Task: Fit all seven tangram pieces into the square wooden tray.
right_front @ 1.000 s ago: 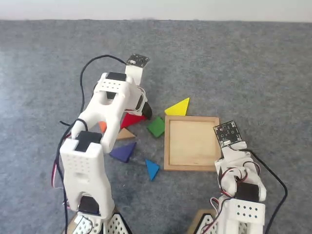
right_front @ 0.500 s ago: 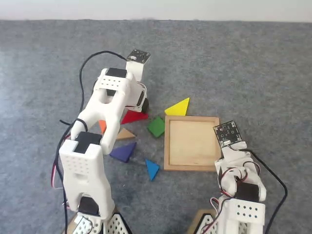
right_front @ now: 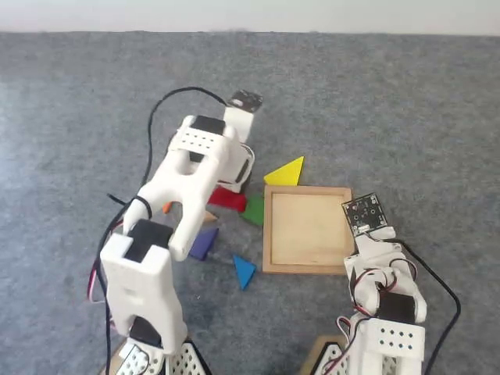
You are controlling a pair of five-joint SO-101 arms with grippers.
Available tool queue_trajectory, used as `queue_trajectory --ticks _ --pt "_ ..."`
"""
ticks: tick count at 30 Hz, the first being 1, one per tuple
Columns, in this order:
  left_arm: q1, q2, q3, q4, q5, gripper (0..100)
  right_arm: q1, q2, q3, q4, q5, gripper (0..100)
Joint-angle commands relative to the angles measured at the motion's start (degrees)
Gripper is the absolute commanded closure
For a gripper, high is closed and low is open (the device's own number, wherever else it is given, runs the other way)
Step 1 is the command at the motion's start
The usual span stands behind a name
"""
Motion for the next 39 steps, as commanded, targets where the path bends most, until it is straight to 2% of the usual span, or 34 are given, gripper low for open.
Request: queue_trajectory --ticks 1,7,14,17,19,21,24,32,36,39 --pt "3.0 -6.2 2.6 1.1 0.8 87 0.0 -0.6 1.0 -1.1 -0.2 95.9" --pt "2.9 -15.3 8.1 1.3 -1.9 87 0.0 -0.6 1.0 -1.1 -0.2 95.9" --pt "6.2 -29.4 21.1 -1.6 -6.9 86 0.0 -0.6 1.0 -1.1 -0.2 95.9" --pt "0.3 -33.0 24.0 -2.6 -9.5 80 0.0 -0.6 1.0 -1.1 -0.2 95.9" --pt "-3.3 -31.5 24.1 -2.9 -11.3 72 0.0 -0.6 1.0 -1.1 -0.2 95.9" --pt "-4.7 -27.9 24.1 -4.7 -12.7 69 0.0 -0.6 1.0 -1.1 -0.2 95.9" --pt "-4.7 -20.5 22.1 -8.7 -12.9 70 0.0 -0.6 1.0 -1.1 -0.2 95.9" --pt "-5.6 -2.5 8.9 -4.9 -13.1 70 0.0 -0.6 1.0 -1.1 -0.2 95.9" --pt "-5.2 -0.4 8.0 -2.5 -14.5 71 0.0 -0.6 1.0 -1.1 -0.2 95.9" --pt "-5.0 -1.0 8.3 -1.8 -14.1 77 0.0 -0.6 1.0 -1.1 -0.2 95.9"
